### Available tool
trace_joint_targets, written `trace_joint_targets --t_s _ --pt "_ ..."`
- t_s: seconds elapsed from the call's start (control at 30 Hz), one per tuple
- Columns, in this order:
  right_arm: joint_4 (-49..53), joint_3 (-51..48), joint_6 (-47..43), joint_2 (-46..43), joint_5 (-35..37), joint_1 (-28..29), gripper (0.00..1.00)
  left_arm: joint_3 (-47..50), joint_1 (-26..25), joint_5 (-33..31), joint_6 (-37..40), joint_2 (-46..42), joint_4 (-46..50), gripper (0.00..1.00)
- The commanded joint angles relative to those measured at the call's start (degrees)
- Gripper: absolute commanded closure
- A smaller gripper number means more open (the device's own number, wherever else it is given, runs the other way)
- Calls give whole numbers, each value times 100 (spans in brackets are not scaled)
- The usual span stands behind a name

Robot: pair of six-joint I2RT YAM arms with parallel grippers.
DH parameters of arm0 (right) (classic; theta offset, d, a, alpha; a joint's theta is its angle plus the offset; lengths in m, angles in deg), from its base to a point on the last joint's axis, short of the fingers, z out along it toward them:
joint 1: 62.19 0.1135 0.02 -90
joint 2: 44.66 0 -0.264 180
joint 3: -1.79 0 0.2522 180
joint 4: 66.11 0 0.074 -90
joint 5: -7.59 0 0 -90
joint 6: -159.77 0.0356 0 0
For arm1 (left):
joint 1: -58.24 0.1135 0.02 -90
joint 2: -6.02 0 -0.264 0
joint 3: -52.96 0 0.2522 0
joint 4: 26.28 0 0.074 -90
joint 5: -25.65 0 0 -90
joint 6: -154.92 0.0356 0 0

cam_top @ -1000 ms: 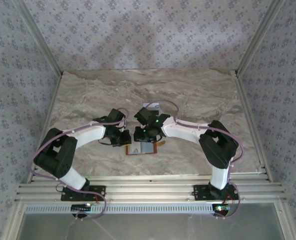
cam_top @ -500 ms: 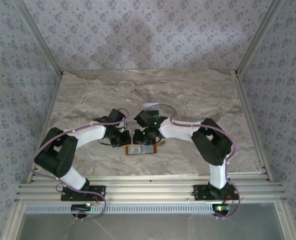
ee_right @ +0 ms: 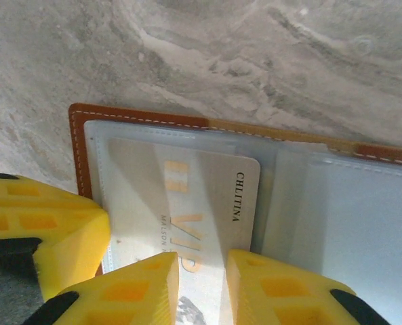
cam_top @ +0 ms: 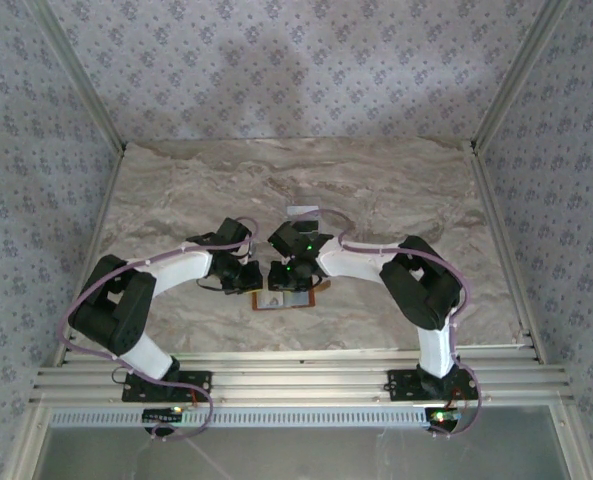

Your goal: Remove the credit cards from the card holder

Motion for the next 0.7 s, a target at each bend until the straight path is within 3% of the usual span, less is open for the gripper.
trace_joint_targets --t_s 0.0,0.67 --pt "654 85 -175 84 496 15 72 -119 -45 29 117 78 199 88" --pt "1160 277 -290 -276 701 29 72 -516 -123 81 149 41 391 87"
